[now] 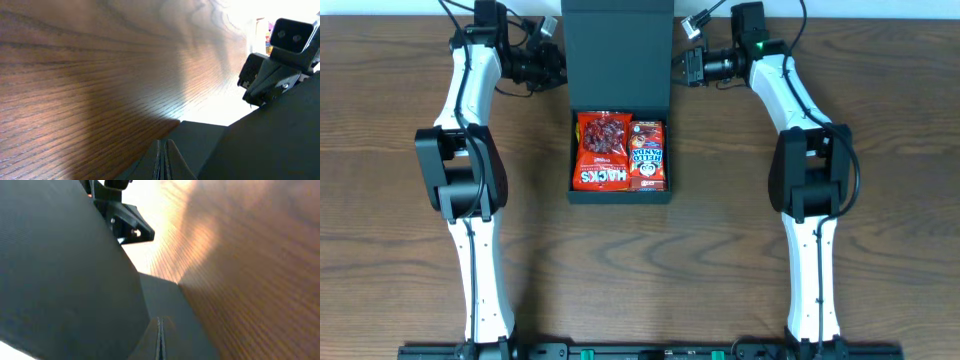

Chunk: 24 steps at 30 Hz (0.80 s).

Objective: Pack container
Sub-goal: 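Lower the lid with both grippers down over the snacks to close it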

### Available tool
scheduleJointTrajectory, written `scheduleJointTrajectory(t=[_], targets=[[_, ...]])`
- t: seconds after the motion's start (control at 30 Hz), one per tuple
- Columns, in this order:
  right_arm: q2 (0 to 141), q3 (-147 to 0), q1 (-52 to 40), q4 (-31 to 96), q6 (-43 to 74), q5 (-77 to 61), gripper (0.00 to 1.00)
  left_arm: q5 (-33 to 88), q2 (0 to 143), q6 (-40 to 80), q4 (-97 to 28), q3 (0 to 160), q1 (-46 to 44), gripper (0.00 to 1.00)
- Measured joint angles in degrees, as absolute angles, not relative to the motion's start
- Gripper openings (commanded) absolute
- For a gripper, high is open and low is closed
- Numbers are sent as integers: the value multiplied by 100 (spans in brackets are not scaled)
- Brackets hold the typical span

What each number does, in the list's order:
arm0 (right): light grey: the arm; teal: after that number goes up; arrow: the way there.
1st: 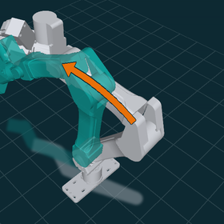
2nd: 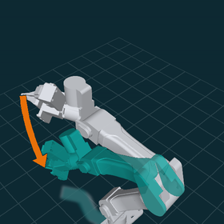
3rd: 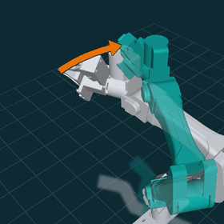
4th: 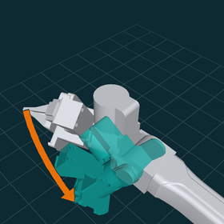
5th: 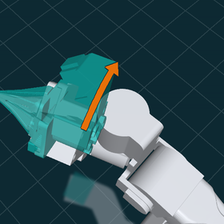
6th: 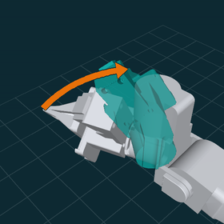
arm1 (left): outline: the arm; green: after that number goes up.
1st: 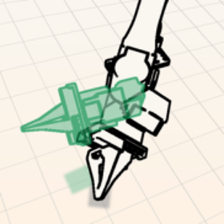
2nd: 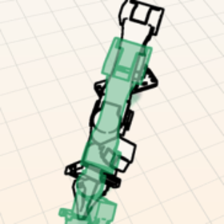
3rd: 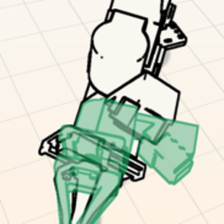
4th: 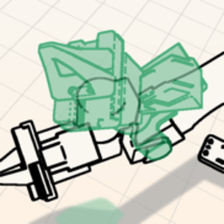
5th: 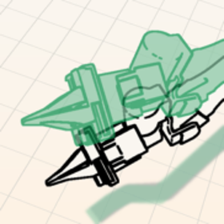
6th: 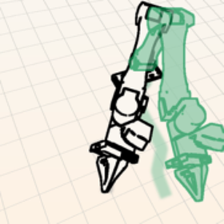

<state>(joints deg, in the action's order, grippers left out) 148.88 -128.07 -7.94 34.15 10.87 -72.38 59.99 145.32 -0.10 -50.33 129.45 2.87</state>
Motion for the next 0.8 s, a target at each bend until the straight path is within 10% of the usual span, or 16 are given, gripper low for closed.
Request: scheduleJointTrajectory(t=[0.8], targets=[[14674,-12807,-797,2803,2556,-8219,2,5961,13531,-539,-5996,12945,283,6]])
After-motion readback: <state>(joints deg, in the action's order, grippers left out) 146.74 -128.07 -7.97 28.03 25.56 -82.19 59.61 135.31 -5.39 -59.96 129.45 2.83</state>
